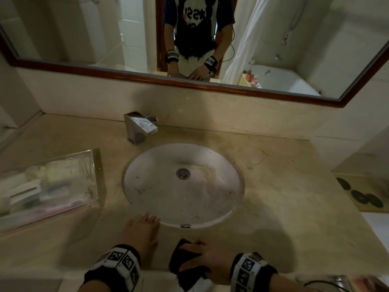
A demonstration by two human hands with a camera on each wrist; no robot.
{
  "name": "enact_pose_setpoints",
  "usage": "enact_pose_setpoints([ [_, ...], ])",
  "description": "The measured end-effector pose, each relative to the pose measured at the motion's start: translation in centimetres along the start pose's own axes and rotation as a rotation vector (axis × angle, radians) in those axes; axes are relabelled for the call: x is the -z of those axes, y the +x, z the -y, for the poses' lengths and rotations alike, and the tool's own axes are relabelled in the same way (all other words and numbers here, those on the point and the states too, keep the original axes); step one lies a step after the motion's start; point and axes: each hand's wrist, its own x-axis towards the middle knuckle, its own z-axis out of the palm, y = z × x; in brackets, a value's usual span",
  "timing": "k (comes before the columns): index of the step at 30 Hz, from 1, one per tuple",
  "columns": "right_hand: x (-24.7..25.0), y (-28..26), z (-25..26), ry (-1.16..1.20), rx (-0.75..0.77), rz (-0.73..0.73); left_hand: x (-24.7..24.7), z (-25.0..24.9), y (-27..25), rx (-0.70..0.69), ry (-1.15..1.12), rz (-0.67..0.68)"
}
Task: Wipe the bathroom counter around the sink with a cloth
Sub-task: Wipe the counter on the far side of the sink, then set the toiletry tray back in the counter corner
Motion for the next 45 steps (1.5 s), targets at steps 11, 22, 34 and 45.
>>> enact_pose_setpoints([
  [11, 0.4, 1.1, -1.8, 0.244, -0.249, -0.133, 0.9, -0.1, 0.4, 0.039, -0.076, -0.064],
  [22, 8.1, 6.1, -1.4, 0.199, -0.355, 0.035, 4.2, 2.1, 0.1, 0.078, -0.471, -0.268],
  [34, 9.9, 19.8, 5.7, 0.200, -0.250, -0.013, 5.5, 18.4, -7.5, 0.476, -0.401, -0.569],
  [45, 8.6, 29.4, 9.5, 0.455, -0.614, -0.205, 2.7, 32.2, -11.3, 0.505, -0.438, -0.346],
])
